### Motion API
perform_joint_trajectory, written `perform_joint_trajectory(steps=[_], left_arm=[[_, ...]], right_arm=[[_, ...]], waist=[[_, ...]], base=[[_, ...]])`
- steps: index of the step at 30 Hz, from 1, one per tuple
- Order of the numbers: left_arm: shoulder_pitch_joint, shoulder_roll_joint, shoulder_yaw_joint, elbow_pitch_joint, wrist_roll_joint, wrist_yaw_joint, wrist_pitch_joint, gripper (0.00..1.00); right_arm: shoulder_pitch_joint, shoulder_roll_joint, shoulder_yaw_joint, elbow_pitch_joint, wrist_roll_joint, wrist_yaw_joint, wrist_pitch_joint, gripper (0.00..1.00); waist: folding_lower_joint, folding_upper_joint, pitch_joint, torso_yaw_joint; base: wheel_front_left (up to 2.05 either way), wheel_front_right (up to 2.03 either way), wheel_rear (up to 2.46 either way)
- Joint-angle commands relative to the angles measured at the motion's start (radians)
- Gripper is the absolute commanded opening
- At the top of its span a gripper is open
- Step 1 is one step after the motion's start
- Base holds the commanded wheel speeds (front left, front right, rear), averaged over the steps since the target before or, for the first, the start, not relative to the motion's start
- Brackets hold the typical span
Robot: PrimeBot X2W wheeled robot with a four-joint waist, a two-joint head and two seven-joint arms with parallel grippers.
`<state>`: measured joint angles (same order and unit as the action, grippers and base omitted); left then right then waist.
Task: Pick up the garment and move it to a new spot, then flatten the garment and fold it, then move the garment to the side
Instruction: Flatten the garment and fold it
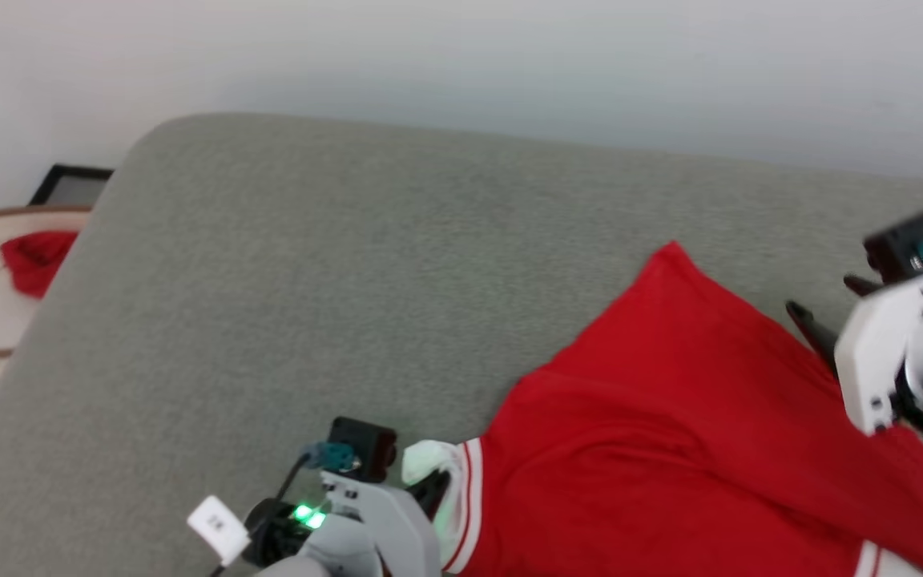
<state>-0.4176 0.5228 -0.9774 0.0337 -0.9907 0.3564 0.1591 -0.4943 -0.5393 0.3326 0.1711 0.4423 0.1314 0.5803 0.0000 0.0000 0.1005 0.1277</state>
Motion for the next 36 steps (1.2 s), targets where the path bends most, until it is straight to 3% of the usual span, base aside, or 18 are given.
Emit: perform_joint_trajectory(steps=[1,15,31,32,33,36], left_arm=[[-0.01,-0.005,-0.003,0.003,0.008,-0.006,0.003,0.0],[-0.1,-0.118,-0.064,0.085,0.039,-0.096,0.008,0.0],[-0.14,-0.172,-0.088,0.15,0.044,-0.146,-0.004,0.0],[-0.141,-0.175,-0.089,0.153,0.044,-0.148,-0.004,0.0],[-0.141,-0.177,-0.09,0.155,0.042,-0.15,-0.004,0.0],[-0.144,-0.178,-0.09,0.162,0.04,-0.154,-0.004,0.0]], right_arm=[[-0.024,0.002,0.011,0.017,0.011,-0.001,-0.005,1.0],[-0.358,0.025,0.266,0.566,0.1,-0.001,-0.01,1.0],[-0.43,0.045,0.433,0.833,0.23,-0.001,0.104,1.0],[-0.426,0.046,0.435,0.854,0.238,-0.001,0.124,0.21],[-0.426,0.047,0.439,0.87,0.243,-0.001,0.138,0.0],[-0.449,0.043,0.44,0.917,0.245,-0.001,0.152,0.0]], waist=[[0.0,0.0,0.022,0.04],[0.0,0.0,0.097,0.212],[0.0,0.0,0.134,0.279],[0.0,0.0,0.134,0.281],[0.0,0.0,0.135,0.282],[0.0,0.0,0.136,0.282]], base=[[0.0,0.0,0.0],[0.0,0.0,0.0],[0.0,0.0,0.0],[0.0,0.0,0.0],[0.0,0.0,0.0],[0.0,0.0,0.0]])
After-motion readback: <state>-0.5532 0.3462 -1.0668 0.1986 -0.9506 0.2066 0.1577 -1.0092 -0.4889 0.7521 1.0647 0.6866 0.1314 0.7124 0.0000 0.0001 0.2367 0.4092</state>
